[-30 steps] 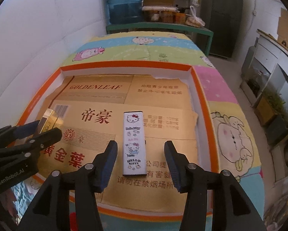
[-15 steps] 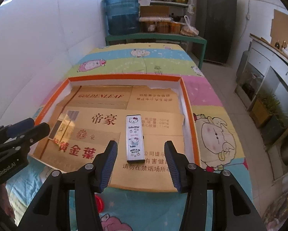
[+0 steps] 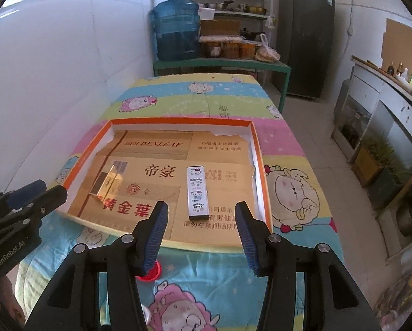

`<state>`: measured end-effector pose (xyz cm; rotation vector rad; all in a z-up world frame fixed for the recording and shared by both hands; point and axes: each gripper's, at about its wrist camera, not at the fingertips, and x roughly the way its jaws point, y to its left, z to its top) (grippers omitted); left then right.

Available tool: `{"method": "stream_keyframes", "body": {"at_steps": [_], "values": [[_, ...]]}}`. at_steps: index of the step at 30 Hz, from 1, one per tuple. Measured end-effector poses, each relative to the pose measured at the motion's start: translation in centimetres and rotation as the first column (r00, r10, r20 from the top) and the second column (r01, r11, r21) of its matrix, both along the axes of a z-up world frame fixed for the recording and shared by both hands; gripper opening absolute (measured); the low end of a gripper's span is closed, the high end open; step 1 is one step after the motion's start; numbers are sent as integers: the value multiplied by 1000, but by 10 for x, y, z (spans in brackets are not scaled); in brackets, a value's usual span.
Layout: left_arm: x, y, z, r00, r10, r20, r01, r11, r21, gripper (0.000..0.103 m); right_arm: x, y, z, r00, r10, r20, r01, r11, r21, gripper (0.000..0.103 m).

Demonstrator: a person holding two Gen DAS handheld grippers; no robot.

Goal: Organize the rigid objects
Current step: 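Withdraw both open grippers from the lid back toward the remaining items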

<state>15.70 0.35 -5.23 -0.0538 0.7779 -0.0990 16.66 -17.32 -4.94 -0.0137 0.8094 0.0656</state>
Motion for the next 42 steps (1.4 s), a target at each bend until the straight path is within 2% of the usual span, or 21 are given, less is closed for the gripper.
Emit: {"method": "stream_keyframes", "body": {"at_steps": [23, 42], "values": [[-60, 3, 25, 999, -8, 38, 9, 1000, -17, 46, -68, 9, 22, 1000, 9, 27, -9, 1000, -10, 52], [-85, 21, 15, 1000, 11, 4, -11, 999, -46, 46, -112, 11, 17, 1000, 20, 12, -19, 1000, -23, 52]]}}
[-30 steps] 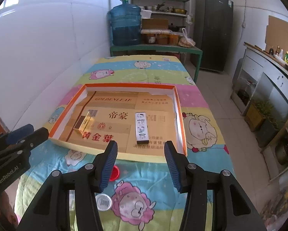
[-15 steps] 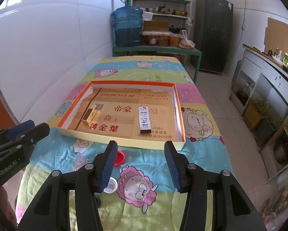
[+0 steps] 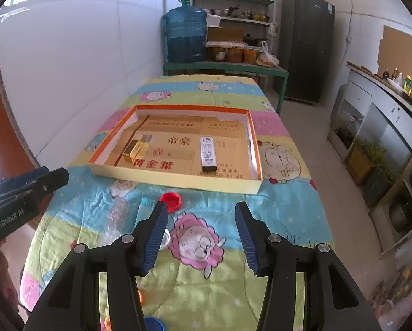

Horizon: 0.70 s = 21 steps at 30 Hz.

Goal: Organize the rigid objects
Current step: 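Withdraw both open grippers from the lid back toward the remaining items, then grasp the clear patterned tube with left gripper while right gripper grasps the blue bottle cap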

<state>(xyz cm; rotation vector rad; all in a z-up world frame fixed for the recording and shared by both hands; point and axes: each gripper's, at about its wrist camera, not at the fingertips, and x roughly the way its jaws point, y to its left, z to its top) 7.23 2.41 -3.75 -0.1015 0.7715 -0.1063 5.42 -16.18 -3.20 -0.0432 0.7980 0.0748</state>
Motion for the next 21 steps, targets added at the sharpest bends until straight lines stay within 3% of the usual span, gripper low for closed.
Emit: {"method": "stream_keyframes", "body": {"at_steps": [10, 21], "values": [[-20, 2, -16, 1000, -12, -18, 11, 1000, -22, 46, -32, 3, -13, 998, 62, -17, -61, 997, 44, 52], [-35, 2, -33, 999, -21, -34, 20, 999, -43, 46, -81, 14, -59, 981, 176, -80, -173, 984, 53, 52]]}}
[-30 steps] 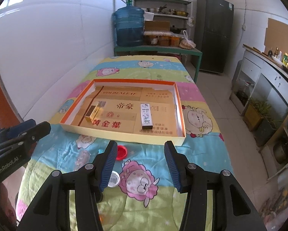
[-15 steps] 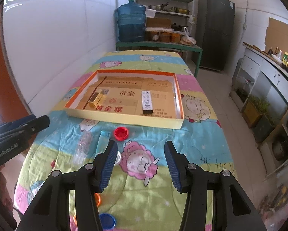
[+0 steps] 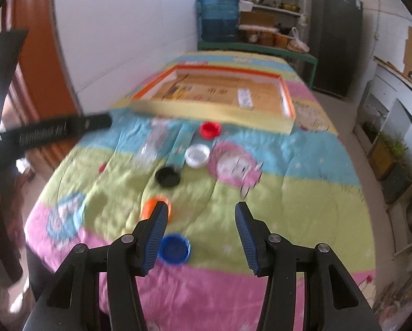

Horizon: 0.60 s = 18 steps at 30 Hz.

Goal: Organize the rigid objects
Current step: 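Grasp the clear patterned tube with left gripper while right gripper grasps the blue bottle cap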

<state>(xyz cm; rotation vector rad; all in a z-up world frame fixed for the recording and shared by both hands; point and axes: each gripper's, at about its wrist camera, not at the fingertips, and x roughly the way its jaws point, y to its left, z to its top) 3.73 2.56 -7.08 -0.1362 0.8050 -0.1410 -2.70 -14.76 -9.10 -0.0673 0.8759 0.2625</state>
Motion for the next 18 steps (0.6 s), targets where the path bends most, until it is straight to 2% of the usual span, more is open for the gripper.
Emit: {"method": "stream_keyframes", "body": {"at_steps": [3, 16, 18], "values": [[-1, -1, -3, 1000, -7, -5, 7, 1000, -2, 46, -7, 2, -9, 1000, 16, -11, -16, 1000, 17, 52], [2, -5, -11, 1000, -16, -21, 16, 1000, -12, 46, -9, 14, -25, 998, 56, -24, -56, 998, -15, 52], [4, -6, -13, 999, -18, -26, 18, 1000, -11, 46, -8, 15, -29, 998, 55, -37, -55, 998, -22, 34]]}}
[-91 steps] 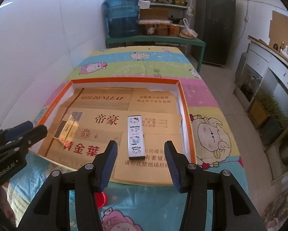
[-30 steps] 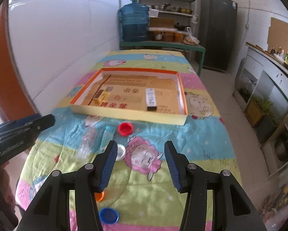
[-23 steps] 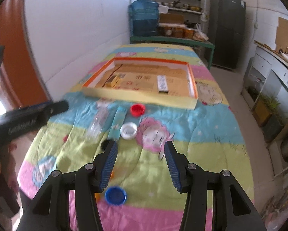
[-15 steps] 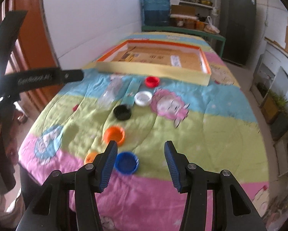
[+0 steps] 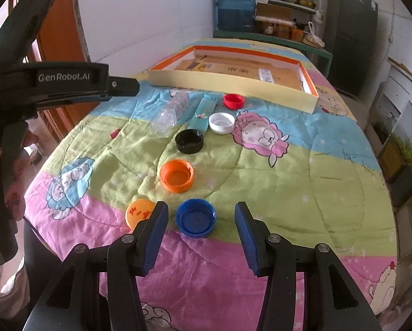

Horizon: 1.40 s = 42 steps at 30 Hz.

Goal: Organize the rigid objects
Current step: 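Grasp the clear patterned tube with left gripper while right gripper grasps the blue bottle cap, then carry the clear tube with left gripper while right gripper carries the blue cap toward the lid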

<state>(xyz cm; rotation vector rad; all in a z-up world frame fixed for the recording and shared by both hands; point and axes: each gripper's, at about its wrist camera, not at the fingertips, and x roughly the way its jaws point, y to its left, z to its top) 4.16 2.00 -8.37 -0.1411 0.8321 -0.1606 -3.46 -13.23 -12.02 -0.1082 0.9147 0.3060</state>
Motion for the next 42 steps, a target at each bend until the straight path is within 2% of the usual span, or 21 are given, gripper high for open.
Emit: {"method": "stream_keyframes", "body": {"at_steps": [1, 10, 11, 13, 14, 16, 23, 26, 28, 34, 42], "values": [[1, -1, -1, 1000, -1, -2, 1, 1000, 0, 46, 1, 0, -1, 1000, -1, -6, 1, 1000, -6, 31], [22, -23, -17, 999, -32, -33, 33, 999, 20, 46, 1, -9, 6, 999, -25, 40, 25, 1000, 3, 31], [28, -29, -21, 998, -37, -43, 39, 999, 34, 45, 2, -12, 7, 999, -31, 41, 31, 999, 9, 31], [35, -34, -27, 998, -38, -53, 41, 998, 56, 29, 4, -14, 7, 999, -36, 38, 36, 999, 19, 31], [41, -37, -32, 997, -34, -68, 39, 997, 72, 28, 5, -15, 7, 999, -39, 37, 38, 999, 21, 31], [45, -39, -36, 996, -54, -72, 57, 998, 38, 28, 6, -17, 6, 998, -46, 37, 45, 999, 24, 31], [54, -53, -47, 992, -62, -110, 68, 996, 59, 27, 12, -27, 4, 997, -65, 30, 64, 996, 55, 31], [54, -52, -47, 993, -62, -105, 68, 997, 49, 26, 13, -30, 4, 997, -71, 28, 69, 996, 62, 31], [55, -52, -48, 992, -71, -101, 76, 996, 44, 21, 14, -32, 3, 997, -75, 26, 73, 995, 67, 31], [53, -48, -46, 993, -86, -83, 88, 996, 20, 20, 15, -36, 2, 996, -87, 22, 85, 993, 81, 31], [41, -44, -25, 997, -71, -28, 72, 997, 12, 20, 21, -42, 12, 994, -101, 49, 96, 990, 105, 31]]}}
